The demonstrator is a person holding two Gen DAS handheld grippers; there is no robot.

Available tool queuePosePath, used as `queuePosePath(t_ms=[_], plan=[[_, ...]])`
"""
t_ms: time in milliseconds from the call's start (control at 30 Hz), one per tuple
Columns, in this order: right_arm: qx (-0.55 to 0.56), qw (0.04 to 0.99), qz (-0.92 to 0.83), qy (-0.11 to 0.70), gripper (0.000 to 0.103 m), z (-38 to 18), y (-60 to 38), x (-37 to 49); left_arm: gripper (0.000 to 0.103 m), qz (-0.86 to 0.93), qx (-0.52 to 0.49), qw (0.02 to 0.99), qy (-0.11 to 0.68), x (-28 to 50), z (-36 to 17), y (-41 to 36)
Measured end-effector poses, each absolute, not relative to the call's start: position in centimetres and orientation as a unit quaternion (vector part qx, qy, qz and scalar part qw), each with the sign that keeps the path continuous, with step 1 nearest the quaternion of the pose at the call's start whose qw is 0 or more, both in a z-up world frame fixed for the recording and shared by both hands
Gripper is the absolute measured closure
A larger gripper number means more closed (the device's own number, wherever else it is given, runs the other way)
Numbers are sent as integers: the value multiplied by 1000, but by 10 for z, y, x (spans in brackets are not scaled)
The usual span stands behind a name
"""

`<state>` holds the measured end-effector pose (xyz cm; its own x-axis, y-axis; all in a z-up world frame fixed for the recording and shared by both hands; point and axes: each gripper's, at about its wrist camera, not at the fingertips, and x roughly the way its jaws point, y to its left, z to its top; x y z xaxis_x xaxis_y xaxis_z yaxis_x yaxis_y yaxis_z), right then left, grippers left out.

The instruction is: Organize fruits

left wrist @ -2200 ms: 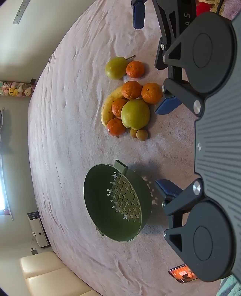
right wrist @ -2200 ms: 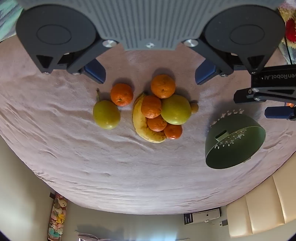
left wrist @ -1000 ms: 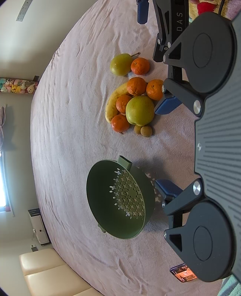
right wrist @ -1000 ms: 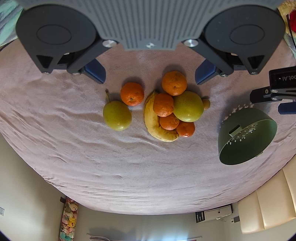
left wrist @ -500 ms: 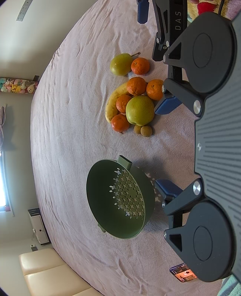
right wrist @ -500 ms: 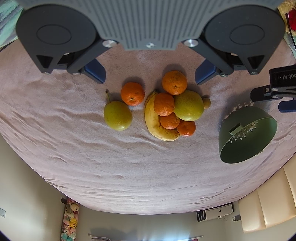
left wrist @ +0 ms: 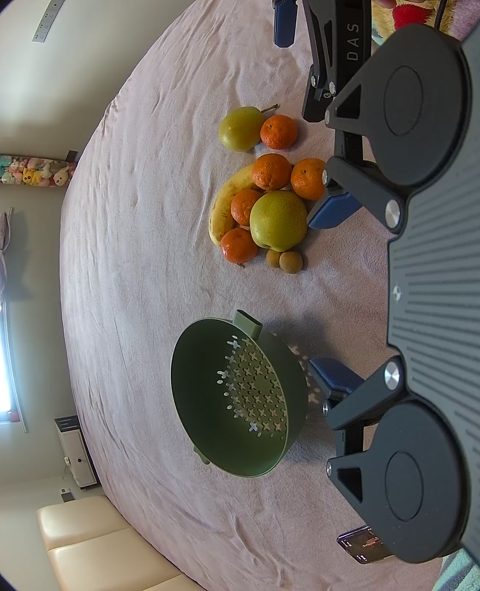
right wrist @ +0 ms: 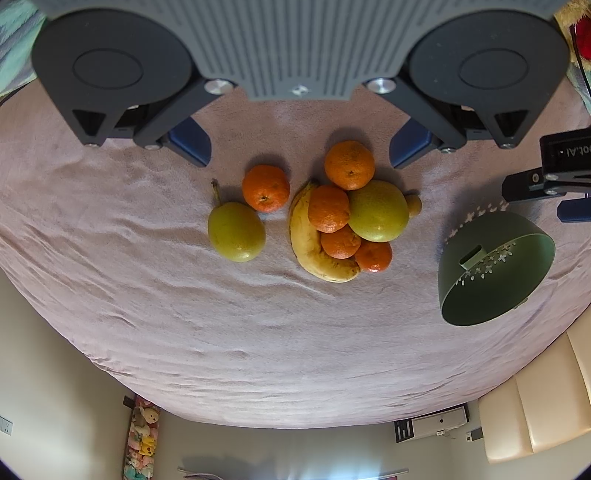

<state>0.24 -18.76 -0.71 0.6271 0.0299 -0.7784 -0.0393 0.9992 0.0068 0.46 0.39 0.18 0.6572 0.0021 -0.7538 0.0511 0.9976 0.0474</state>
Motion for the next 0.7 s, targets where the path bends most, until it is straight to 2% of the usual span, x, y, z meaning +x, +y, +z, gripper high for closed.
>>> queuePosePath(t_ms=[700], plan=[[-4, 901, 15, 433, 4, -8, -189, 3, 10, -14, 32, 909, 414, 5, 2, 4]])
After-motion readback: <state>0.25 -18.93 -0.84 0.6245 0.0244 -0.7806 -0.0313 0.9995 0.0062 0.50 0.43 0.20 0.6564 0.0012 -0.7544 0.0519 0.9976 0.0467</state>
